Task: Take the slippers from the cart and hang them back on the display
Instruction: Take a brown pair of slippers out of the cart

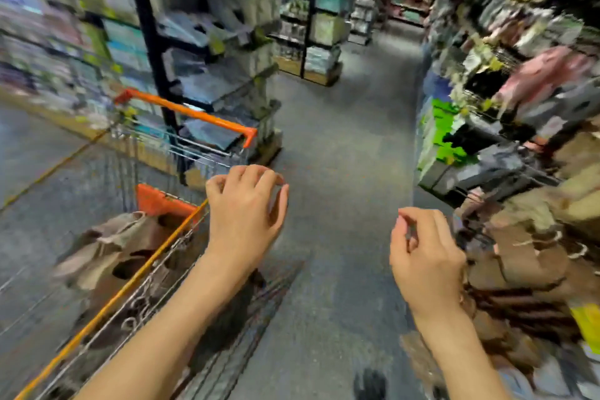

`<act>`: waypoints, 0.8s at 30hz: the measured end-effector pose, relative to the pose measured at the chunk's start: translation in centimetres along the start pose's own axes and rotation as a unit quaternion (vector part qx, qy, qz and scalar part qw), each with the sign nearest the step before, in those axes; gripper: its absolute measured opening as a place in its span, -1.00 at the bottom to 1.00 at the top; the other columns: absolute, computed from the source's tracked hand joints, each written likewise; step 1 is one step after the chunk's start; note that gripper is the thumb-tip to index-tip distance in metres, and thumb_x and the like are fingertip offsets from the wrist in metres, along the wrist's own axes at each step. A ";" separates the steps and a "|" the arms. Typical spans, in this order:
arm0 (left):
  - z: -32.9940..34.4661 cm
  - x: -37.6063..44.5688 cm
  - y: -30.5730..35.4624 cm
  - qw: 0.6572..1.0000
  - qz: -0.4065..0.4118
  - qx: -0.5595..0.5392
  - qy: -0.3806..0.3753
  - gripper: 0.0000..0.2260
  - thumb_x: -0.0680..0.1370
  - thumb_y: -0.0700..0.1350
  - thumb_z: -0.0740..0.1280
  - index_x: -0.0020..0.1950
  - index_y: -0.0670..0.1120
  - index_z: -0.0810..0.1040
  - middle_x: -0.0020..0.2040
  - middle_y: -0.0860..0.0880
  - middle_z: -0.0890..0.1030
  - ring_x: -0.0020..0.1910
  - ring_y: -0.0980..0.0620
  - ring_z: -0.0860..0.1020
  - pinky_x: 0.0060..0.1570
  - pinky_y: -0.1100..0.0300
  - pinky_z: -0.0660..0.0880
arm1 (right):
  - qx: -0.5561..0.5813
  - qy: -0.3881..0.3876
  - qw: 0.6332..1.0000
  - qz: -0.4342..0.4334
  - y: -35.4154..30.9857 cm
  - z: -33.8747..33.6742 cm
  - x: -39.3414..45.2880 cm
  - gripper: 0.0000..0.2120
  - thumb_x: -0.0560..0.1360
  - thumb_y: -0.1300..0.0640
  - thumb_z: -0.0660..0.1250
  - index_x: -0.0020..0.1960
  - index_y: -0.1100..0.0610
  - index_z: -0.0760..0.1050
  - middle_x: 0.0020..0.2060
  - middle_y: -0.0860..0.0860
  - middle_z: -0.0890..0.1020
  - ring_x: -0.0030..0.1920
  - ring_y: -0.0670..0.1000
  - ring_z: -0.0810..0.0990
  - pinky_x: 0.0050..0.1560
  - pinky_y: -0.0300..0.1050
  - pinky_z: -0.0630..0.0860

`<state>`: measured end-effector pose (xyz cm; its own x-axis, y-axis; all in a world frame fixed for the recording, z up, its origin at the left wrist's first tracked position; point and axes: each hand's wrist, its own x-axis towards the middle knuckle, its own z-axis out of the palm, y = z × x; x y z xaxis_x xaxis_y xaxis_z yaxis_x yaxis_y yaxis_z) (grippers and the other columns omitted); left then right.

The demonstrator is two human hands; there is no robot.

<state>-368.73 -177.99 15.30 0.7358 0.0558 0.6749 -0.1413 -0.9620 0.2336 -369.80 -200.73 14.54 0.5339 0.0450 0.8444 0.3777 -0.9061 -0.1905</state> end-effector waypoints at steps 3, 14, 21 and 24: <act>-1.8 -1.0 -6.5 0.995 -0.077 0.070 0.004 -0.81 0.50 0.01 0.18 -0.15 -0.03 0.55 -0.15 0.00 0.61 -0.07 -0.05 0.52 -0.10 0.06 0.23 | 0.076 -0.022 0.996 -0.039 -4.2 5.4 1.6 -0.91 0.48 0.24 0.23 -0.08 0.19 0.50 -0.28 0.11 0.58 -0.31 -0.03 0.41 -0.30 -0.20 0.35; -4.7 -2.1 -23.4 0.954 -0.244 0.171 0.010 -0.73 0.52 0.03 0.13 -0.12 -0.06 0.58 -0.14 -0.01 0.62 -0.07 -0.10 0.56 -0.06 0.06 0.20 | 0.265 -0.099 0.947 -0.151 -19.6 21.8 6.5 -0.93 0.49 0.20 0.18 -0.05 0.08 0.39 -0.26 0.07 0.57 -0.47 -0.01 0.48 -0.35 -0.24 0.34; -6.6 -3.9 -29.2 0.916 -0.321 0.239 0.015 -0.74 0.49 0.03 0.15 -0.17 -0.04 0.58 -0.19 0.00 0.63 -0.12 -0.09 0.58 -0.10 0.03 0.37 | 0.355 -0.131 0.907 -0.184 -28.5 29.2 8.0 -0.84 0.50 0.22 0.18 -0.09 0.26 0.51 -0.23 0.13 0.58 -0.34 -0.01 0.48 -0.32 -0.21 0.38; -6.9 -4.4 -31.3 0.903 -0.344 0.258 0.014 -0.74 0.49 0.03 0.15 -0.18 -0.04 0.58 -0.19 0.00 0.63 -0.13 -0.08 0.58 -0.09 0.03 0.37 | 0.391 -0.148 0.889 -0.187 -31.4 31.5 7.4 -0.83 0.50 0.23 0.18 -0.08 0.29 0.52 -0.21 0.16 0.59 -0.27 -0.04 0.42 -0.27 -0.25 0.34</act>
<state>-372.15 -146.27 9.88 0.5146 0.6869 0.5133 0.6754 -0.6935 0.2509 -353.92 -158.73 11.00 0.3936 0.4953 0.7745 0.9187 -0.2412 -0.3126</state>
